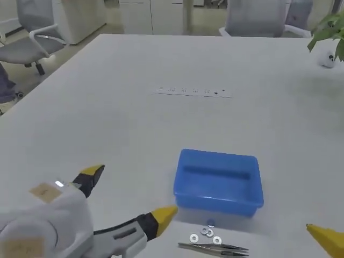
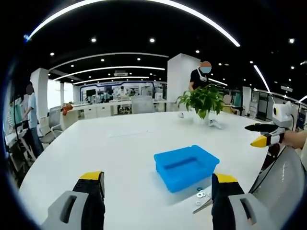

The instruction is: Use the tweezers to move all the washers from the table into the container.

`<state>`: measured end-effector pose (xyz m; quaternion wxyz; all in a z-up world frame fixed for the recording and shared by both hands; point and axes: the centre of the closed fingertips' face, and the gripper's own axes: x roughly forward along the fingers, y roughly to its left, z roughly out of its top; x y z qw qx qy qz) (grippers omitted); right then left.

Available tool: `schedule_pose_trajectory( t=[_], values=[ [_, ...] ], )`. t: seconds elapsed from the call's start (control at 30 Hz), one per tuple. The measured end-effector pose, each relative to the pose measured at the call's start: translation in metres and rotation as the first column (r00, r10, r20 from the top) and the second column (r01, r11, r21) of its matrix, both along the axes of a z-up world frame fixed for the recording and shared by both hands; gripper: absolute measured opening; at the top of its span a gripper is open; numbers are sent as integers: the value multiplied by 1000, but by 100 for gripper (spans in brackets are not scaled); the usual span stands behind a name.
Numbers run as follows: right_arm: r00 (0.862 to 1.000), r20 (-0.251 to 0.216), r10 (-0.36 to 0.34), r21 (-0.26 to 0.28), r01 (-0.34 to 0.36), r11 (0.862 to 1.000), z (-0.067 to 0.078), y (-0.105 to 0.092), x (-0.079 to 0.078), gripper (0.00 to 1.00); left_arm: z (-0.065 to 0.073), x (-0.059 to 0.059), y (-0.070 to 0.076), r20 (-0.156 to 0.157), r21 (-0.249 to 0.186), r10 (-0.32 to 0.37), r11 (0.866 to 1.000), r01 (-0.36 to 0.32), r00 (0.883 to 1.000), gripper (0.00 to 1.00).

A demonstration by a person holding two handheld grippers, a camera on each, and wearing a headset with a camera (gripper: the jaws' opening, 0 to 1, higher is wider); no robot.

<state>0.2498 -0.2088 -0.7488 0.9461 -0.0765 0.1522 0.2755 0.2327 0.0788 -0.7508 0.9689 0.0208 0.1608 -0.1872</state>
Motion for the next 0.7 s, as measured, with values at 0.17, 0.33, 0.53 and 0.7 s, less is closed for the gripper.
schedule_pose_trajectory(
  t=[0.17, 0.33, 0.53, 0.7],
  values=[
    [999, -46, -5, 7, 6, 1000, -6, -2, -1, 89, -1, 0, -3, -12, -23, -15, 1000, 15, 1000, 96],
    [997, -79, -10, 7, 10, 1000, -11, -4, -2, 89, -13, -3, -10, -76, -22, -57, 998, 55, 996, 98],
    [994, -111, 7, -31, -10, 999, -18, -3, -5, 85, -24, -10, -22, -150, -6, -137, 990, 138, 979, 95],
    [990, -135, 36, -49, -43, 998, -23, 1, -8, 77, -44, -22, -41, -286, -52, -270, 962, 267, 919, 77]
  ],
)
